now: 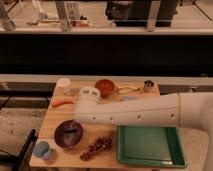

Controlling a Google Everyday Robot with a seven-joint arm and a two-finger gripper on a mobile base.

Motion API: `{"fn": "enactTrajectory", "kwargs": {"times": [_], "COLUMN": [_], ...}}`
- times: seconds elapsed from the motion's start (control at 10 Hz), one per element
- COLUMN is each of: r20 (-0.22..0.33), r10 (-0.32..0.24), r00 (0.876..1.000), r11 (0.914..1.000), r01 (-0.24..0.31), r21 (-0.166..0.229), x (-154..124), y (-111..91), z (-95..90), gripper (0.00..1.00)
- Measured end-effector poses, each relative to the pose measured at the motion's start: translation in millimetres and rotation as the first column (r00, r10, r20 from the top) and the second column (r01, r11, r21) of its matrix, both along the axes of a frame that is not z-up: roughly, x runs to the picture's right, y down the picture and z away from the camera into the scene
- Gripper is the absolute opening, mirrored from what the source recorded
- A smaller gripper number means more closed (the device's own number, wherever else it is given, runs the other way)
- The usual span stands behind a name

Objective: Place brush in purple bowl

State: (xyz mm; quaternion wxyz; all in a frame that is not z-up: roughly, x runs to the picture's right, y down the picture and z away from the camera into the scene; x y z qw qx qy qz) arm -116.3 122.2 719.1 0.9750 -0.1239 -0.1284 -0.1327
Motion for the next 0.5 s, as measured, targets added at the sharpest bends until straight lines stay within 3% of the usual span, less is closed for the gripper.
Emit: {"fn": "enactTrajectory", "kwargs": {"times": [0.5], "r20": [0.0], "r10": [-0.033], "r00": [0.999], "r11": [0.9994], "r01": [0.033], "r21": [0.009], "x": [-12], "y": [2], "z": [5.6], "gripper": [0.0]}}
